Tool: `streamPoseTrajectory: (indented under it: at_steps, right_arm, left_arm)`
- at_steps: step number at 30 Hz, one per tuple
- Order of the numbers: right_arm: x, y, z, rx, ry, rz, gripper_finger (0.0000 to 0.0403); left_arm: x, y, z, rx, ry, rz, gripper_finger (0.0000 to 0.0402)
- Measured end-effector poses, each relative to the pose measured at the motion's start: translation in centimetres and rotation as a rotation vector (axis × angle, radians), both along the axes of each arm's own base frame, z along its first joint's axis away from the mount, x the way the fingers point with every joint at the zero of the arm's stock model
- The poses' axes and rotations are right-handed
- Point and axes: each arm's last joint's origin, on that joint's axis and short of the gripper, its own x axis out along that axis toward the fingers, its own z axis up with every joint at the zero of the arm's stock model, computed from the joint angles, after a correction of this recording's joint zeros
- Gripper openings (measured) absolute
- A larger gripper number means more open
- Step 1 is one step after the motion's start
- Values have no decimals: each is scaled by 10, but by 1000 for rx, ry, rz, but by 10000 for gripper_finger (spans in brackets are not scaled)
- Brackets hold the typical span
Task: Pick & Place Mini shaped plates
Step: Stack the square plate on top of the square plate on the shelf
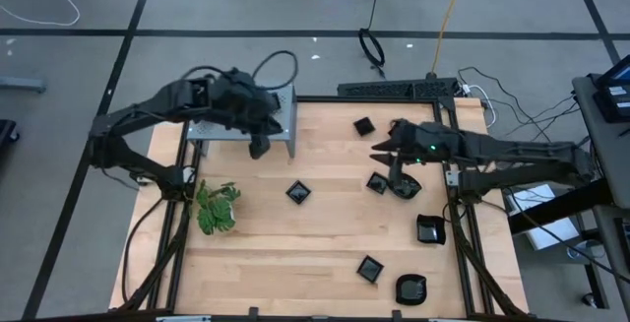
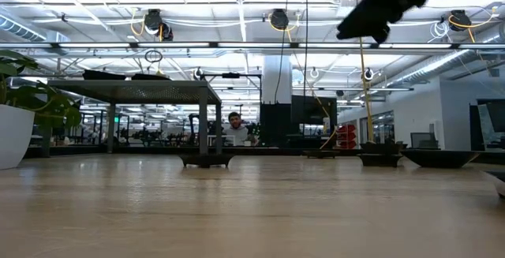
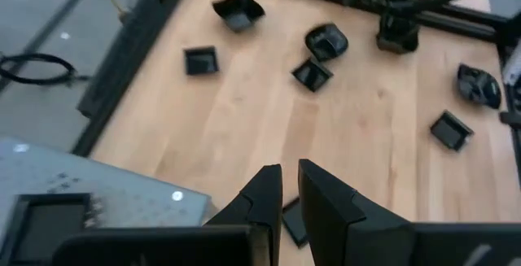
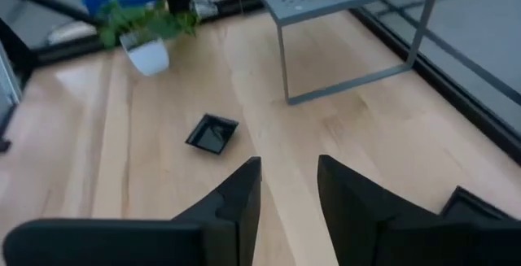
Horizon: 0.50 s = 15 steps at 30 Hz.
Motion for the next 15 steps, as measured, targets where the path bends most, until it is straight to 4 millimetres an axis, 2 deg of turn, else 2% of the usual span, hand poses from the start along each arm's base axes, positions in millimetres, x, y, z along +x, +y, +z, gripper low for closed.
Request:
streamPoseTrajectory:
  at_steps: [9,15]
  right_arm:
    - [-36,5,-69,-6,-184,-11,108]
    - [-48,7,-99,-21,-309,-6,107]
  left_arm:
    - [40,-19,-34,24,157,-172,47]
    - [65,-35,-65,34,292,-277,47]
